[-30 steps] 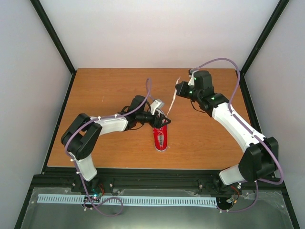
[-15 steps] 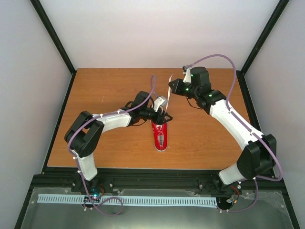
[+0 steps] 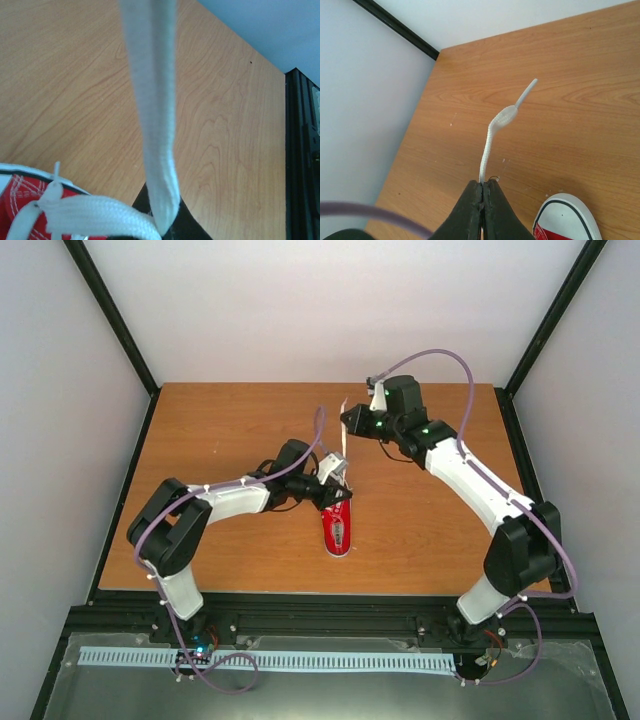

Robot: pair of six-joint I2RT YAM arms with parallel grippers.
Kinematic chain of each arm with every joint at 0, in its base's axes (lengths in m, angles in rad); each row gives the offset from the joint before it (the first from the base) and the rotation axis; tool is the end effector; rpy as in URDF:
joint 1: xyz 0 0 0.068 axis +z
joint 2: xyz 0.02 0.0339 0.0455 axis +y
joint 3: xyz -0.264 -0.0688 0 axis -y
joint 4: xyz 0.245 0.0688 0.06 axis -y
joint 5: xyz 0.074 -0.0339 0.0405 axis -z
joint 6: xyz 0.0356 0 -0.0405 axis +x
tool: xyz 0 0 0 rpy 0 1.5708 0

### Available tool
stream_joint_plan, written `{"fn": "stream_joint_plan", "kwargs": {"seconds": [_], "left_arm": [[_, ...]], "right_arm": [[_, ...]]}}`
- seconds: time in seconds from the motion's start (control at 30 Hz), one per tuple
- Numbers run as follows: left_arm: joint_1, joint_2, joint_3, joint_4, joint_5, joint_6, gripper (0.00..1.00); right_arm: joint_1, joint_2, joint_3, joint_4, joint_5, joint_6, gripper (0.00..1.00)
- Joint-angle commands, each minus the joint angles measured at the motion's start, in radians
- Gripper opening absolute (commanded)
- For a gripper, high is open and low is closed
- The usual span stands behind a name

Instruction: Tie the shoes

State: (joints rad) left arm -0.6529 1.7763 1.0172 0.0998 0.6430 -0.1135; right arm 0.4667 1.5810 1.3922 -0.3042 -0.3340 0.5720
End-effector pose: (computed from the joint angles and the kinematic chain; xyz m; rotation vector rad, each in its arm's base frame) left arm 0.2840 -0.2441 0.1841 0.9674 2.1010 -1.1235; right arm 0.3247 0.1766 0.3395 -0.1044 2.1814 0.9628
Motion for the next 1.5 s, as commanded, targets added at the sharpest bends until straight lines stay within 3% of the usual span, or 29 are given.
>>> {"fn": "stream_joint_plan", "kwargs": {"seconds": [0.0,0.5,0.53,0.67,0.73,0.83,1.17,1.3,1.47], "left_arm": [[-0.010,-0.079,-0.058,0.044,0.042,0.023,0.01],[-0.001,-0.144,-0.185,0.122,0.011,-0.061,0.01],[0.002,-0.145,-0.191,0.134,0.006,-0.078,0.01],[0.017,-0.143,-0.220,0.187,0.008,-0.141,0.01],[0.026,-0.142,-0.232,0.214,0.016,-0.163,0.01],[0.038,-0.141,-0.243,0.232,0.031,-0.176,0.01],[0.072,-0.127,-0.235,0.229,0.082,-0.172,0.01],[0.073,-0.127,-0.237,0.222,0.105,-0.156,0.01],[0.073,-0.139,-0.234,0.192,0.138,-0.115,0.01]], "right_arm": [[0.016,0.061,0.061,-0.023,-0.040,-0.038,0.03],[0.059,0.415,0.264,-0.058,-0.139,-0.100,0.04],[0.059,0.428,0.267,-0.055,-0.134,-0.103,0.12],[0.055,0.438,0.277,-0.070,-0.089,-0.139,0.61],[0.043,0.401,0.265,-0.079,-0.054,-0.160,0.74],[0.007,0.312,0.199,-0.066,-0.028,-0.188,0.85],[-0.120,0.031,-0.301,0.105,-0.093,-0.198,0.86],[-0.120,0.019,-0.439,0.238,-0.267,-0.216,0.78],[-0.120,-0.051,-0.574,0.488,-0.474,-0.227,0.81]]}}
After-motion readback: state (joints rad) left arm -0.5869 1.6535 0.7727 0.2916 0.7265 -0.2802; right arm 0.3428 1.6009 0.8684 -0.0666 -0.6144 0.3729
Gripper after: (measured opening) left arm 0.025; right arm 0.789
